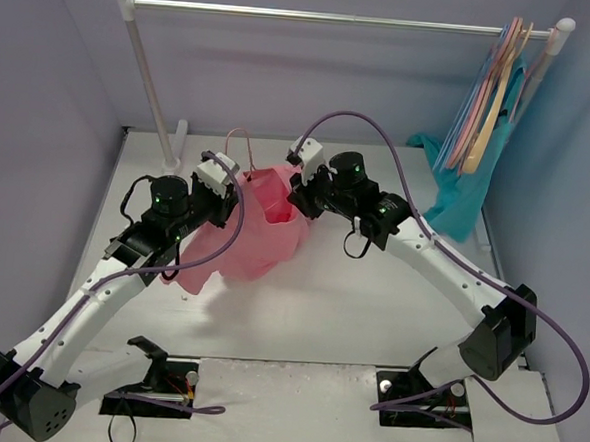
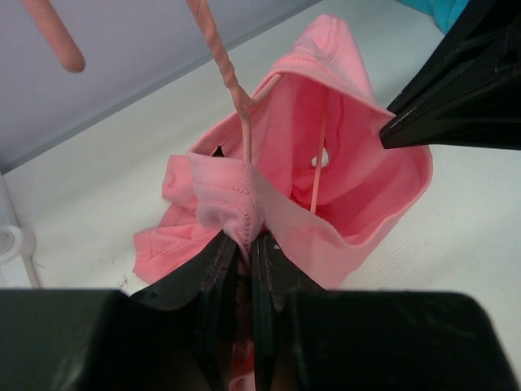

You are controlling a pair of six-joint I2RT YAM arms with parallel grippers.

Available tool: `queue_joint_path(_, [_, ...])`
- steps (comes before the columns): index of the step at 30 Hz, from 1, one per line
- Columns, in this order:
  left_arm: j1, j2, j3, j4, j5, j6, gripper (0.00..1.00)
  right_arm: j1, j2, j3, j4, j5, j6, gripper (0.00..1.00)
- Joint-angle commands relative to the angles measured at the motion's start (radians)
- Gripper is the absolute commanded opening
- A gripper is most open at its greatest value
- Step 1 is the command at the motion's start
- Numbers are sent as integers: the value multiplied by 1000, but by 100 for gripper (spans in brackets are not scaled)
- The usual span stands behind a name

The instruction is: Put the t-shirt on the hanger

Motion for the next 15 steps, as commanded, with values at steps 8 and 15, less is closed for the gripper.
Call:
queue_joint_path(8, [0,-118,-150,297,128,6,0,-35,-13,134,-96,-93,-104,48])
queue_joint_path(15, [2,-154,-164,255,148,54,0,-293,11,255,-186,-449,-216,46])
